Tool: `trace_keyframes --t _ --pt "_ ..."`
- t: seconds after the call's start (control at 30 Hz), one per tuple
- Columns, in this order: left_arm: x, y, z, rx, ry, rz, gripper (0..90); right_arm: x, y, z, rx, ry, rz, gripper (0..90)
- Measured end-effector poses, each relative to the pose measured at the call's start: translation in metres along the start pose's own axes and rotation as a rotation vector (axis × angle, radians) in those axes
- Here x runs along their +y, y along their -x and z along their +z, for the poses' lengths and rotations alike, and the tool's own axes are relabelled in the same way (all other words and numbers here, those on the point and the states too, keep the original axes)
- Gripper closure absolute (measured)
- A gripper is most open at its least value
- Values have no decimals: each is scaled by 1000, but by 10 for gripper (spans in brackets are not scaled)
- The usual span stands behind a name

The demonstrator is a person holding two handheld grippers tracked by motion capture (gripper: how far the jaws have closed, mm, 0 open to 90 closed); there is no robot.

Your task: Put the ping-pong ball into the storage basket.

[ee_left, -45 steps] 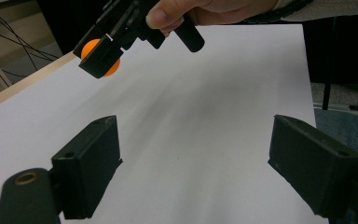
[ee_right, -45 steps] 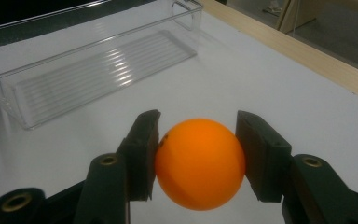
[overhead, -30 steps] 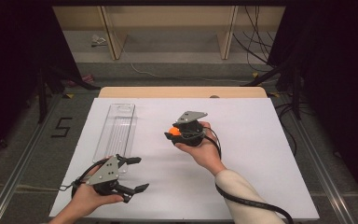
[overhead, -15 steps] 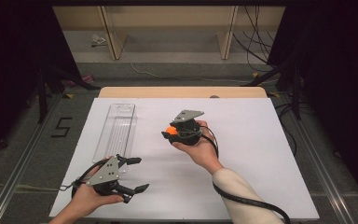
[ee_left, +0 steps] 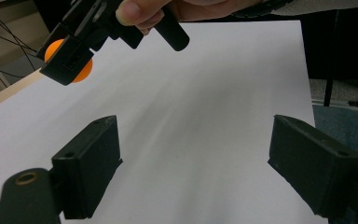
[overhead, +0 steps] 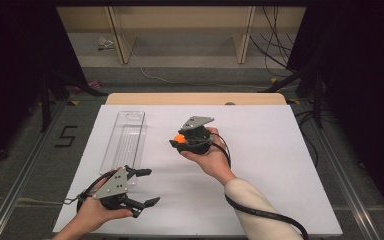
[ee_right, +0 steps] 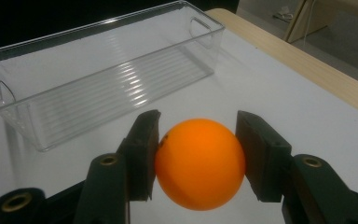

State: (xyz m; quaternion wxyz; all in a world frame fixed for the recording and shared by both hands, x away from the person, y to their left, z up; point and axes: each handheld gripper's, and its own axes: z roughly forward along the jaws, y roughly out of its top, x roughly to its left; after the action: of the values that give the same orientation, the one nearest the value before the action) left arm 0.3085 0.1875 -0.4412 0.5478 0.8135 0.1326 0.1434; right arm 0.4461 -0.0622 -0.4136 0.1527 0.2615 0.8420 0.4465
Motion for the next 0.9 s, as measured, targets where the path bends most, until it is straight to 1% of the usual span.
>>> trace_keyframes --t 0.9 --pt "0 0 0 -5 -6 5 161 11 -8 9 17 -1 -16 514"
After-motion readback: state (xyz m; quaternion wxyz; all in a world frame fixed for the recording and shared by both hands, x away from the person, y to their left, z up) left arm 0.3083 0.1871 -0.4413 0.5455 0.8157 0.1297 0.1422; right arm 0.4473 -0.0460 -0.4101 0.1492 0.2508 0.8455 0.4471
